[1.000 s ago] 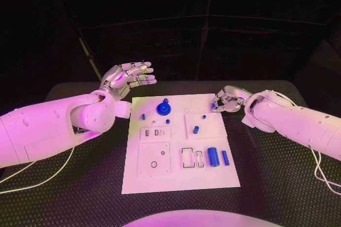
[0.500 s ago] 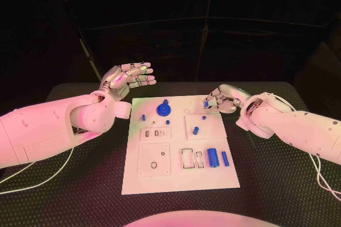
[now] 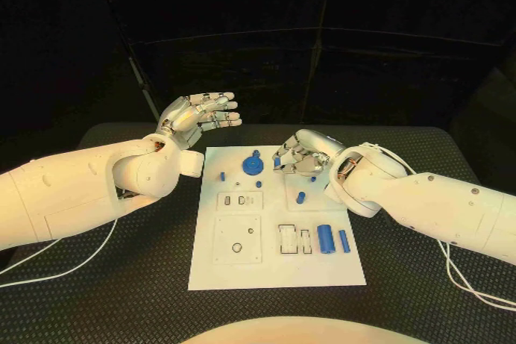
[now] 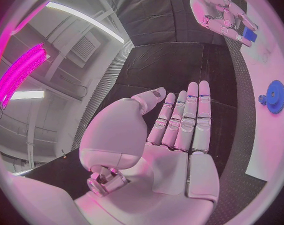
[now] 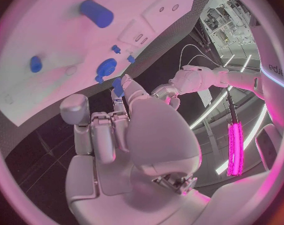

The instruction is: Assemble the parts on the task board

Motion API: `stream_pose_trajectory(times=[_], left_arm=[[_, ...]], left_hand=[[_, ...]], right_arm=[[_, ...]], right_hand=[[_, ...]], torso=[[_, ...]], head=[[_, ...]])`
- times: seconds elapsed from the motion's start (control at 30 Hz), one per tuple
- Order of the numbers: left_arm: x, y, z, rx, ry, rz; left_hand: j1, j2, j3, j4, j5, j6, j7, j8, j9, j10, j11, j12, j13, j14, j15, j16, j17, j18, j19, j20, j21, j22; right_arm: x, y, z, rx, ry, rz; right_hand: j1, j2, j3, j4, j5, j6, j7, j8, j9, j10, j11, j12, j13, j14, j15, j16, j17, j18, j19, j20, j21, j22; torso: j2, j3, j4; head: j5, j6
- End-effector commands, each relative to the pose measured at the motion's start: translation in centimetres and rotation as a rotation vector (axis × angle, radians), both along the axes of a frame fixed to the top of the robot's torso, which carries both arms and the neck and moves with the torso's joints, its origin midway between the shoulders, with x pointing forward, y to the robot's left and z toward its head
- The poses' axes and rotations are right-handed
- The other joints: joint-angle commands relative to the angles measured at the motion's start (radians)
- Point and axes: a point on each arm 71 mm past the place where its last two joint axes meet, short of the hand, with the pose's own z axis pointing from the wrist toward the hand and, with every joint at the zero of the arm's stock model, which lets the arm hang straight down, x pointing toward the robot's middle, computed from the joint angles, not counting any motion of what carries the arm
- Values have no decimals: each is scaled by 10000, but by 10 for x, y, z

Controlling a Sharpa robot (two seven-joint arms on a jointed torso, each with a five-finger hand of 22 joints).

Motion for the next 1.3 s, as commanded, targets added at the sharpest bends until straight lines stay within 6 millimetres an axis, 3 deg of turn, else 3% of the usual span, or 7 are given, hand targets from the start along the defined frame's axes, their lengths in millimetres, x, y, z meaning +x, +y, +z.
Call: stream_pose_trajectory(times=[0.03,0.23,0.47,0.73,1.3], left_arm=[[0,-2,2,-50,-76,-158],[1,-3,2,-51,-80,-175],[1,-4,2,-43,-12,-266],[2,-4,2,-30,-18,-267],[3,-6,2,-41,-28,-299]], left_hand=[[-78,-2,34,40,-43,55,376,-58,2,74,9,-53,-12,60,-23,-54,-14,115,58,45,-52,-17],[-75,5,39,39,-43,63,367,-55,3,80,5,-55,-11,63,-23,-59,-14,115,57,45,-56,-20],[-71,22,59,42,-55,71,347,-72,4,93,-3,-96,-12,76,-19,-118,-18,110,-31,59,-150,-82],[-73,25,61,45,-56,74,346,-74,5,97,-4,-100,-11,80,-17,-126,-18,110,-45,61,-166,-92],[-75,26,62,47,-57,82,346,-73,7,106,-5,-104,-10,90,-18,-133,-17,111,-59,64,-183,-104]], right_arm=[[-6,15,-1,-746,-567,166],[-14,37,-9,-1165,-589,327],[-22,51,-23,-1694,-353,475],[-29,60,-36,-1998,-249,497],[-34,74,-46,-2164,-102,654]], right_hand=[[-37,30,70,-23,86,294,-197,55,48,392,-79,-26,1573,1024,-99,19,2553,-190,-23,-72,9,-22],[-62,12,80,-25,133,291,-198,45,41,385,-82,-40,1560,1020,-104,12,2534,-188,-28,-79,1,-38],[-76,2,82,-25,142,295,-199,44,40,382,-83,-46,1555,1018,-106,9,2525,-188,-30,-82,-3,-44],[-122,-32,74,-17,141,310,-201,44,37,377,-85,-56,1547,1015,-109,5,2511,-187,-32,-87,-10,-53],[-180,-62,68,-2,136,322,-204,40,33,390,-88,-41,1565,1014,-113,3,2508,-189,-29,-92,-12,-53]], torso=[[3,-12,-14],[5,-2,-24],[17,-1,-2],[14,25,-24],[11,11,-7]], head=[[195,-30],[339,-119],[356,-178],[453,-239],[478,-301]])
